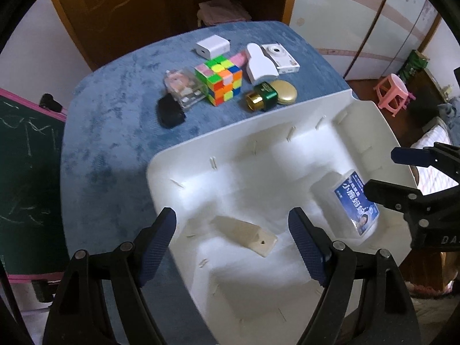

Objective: Organize rigid objects
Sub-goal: 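Carry the card and floss box into the white tray and release both, then grasp the clear plastic box with the left tool while the right tool grasps the Rubik's cube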

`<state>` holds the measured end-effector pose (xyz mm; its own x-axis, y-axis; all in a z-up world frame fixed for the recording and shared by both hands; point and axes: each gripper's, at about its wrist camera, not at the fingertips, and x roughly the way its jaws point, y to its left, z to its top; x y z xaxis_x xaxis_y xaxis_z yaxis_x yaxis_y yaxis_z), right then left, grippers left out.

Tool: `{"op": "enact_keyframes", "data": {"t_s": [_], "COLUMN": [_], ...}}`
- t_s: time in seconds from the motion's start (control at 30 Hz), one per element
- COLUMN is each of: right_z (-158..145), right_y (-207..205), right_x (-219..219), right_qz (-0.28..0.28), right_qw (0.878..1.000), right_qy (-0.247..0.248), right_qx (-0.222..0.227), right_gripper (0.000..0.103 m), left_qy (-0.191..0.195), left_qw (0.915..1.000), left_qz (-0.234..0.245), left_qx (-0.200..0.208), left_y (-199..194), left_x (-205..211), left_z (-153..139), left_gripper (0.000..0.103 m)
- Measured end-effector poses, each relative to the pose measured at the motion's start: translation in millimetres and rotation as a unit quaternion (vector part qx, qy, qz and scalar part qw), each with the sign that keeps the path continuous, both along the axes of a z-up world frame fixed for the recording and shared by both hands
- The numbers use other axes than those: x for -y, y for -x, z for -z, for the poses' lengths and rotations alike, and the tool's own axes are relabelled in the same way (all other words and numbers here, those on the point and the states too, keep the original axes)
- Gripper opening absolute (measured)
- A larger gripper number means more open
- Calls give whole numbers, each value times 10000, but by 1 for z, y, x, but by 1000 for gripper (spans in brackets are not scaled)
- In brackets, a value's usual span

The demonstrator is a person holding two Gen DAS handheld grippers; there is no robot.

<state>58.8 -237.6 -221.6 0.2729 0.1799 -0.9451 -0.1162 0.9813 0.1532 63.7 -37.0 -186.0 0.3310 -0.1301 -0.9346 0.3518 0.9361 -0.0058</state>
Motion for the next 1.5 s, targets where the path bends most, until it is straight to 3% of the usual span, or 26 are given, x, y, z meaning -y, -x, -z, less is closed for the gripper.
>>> {"op": "enact_keyframes", "data": {"t_s": [0.27, 0.47, 0.57, 1.0, 1.17, 1.27, 1.5], "right_z": [-25, -47, -60, -100, -90, -73, -7], "right_y": [0, -15, -29, -111, -145, -163, -190], "right_x": [-10, -17, -18, -34, -49, -60, -78], "right_qz": [-196, -287, -215, -261, -475, -587, -756], "right_qw": [9992, 9982, 9977, 9926, 9930, 9935, 9956], "right_qy": [64, -28, -96, 352, 260, 258, 182], "right_qx": [354, 528, 640, 1134, 1052, 941, 524], "right_gripper": [80, 80, 80, 80, 80, 80, 80], "left_qy": [87, 387, 621, 528, 511, 485, 436], "left_qw": [9989, 9973, 9957, 9887, 9854, 9848, 9814], "left_qz": [-50, -373, -508, -988, -1302, -1457, -1832], "left_qx": [463, 509, 456, 993, 973, 806, 361], "left_y": [-3, -25, -42, -116, -148, -169, -200], "left_x": [-9, -23, -30, -33, -35, -35, -36], "left_z": [-35, -61, -72, -118, -114, -97, -49], "left_gripper": [83, 83, 83, 83, 83, 83, 83]}}
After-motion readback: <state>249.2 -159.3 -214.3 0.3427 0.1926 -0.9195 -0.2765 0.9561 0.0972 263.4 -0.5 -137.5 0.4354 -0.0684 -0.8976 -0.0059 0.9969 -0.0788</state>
